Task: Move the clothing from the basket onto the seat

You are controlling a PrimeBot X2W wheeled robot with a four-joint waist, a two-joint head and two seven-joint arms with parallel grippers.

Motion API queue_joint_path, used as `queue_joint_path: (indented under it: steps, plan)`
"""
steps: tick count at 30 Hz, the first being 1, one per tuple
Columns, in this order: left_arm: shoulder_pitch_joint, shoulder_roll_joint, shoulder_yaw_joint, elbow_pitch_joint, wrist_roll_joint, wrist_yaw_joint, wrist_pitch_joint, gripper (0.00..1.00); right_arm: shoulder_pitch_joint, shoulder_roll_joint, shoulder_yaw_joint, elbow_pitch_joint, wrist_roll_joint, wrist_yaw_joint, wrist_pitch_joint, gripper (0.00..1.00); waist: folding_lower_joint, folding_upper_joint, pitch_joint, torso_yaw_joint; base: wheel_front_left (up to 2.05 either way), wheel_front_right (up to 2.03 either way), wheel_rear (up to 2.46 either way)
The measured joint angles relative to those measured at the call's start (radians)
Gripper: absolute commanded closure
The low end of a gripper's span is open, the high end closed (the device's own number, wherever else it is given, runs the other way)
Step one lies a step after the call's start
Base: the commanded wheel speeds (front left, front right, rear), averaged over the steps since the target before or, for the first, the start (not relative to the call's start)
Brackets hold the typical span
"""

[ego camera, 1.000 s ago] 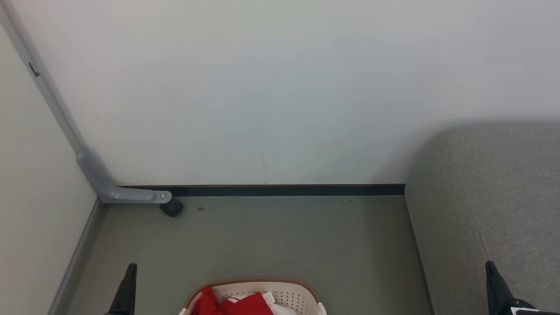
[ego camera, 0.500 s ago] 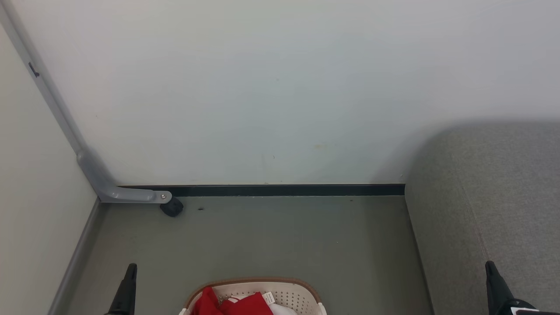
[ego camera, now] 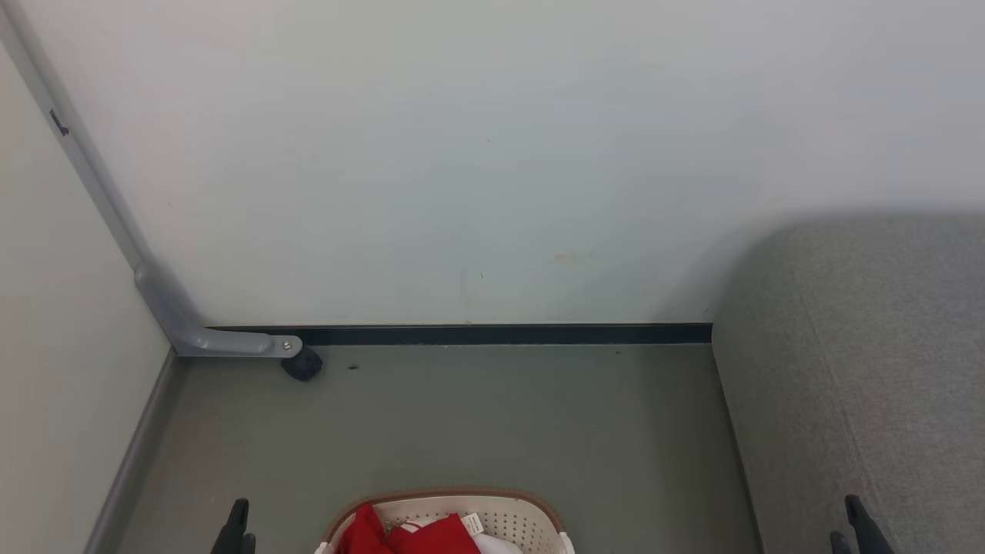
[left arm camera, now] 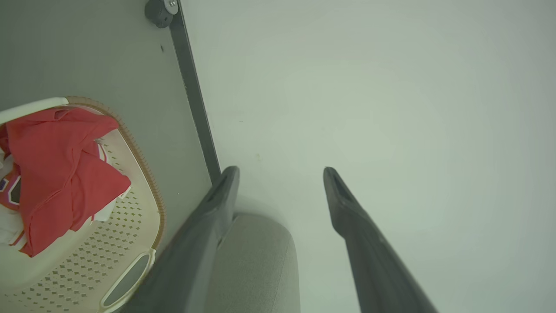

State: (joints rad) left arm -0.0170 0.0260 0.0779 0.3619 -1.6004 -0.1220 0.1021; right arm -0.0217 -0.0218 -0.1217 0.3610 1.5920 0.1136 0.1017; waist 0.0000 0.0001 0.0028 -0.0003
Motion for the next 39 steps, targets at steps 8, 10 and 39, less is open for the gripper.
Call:
queue_joint_path:
  steps: [8, 10, 39]
  plan:
    - [0.000, 0.000, -0.010, 0.000, 0.001, 0.000, -0.029, 0.00, -0.001, 0.000, 0.021, -0.001, -0.017, 0.000, -0.033, 0.00, 0.0000, 0.0000, -0.005, -0.002, 0.00, 0.00, 0.00]
    - [0.000, 0.000, -0.010, 0.000, 0.002, 0.000, -0.039, 0.00, -0.001, 0.000, 0.021, -0.003, -0.027, 0.000, -0.035, 0.00, 0.0000, -0.0001, -0.008, -0.003, 0.00, 0.00, 0.00]
    - [-0.001, 0.002, -0.007, -0.125, 0.376, 0.097, -0.141, 0.00, -0.009, -0.002, 0.095, -0.124, -0.401, -0.071, -0.140, 0.00, 0.0000, 0.0000, -0.025, 0.002, 0.00, 0.00, 0.00]
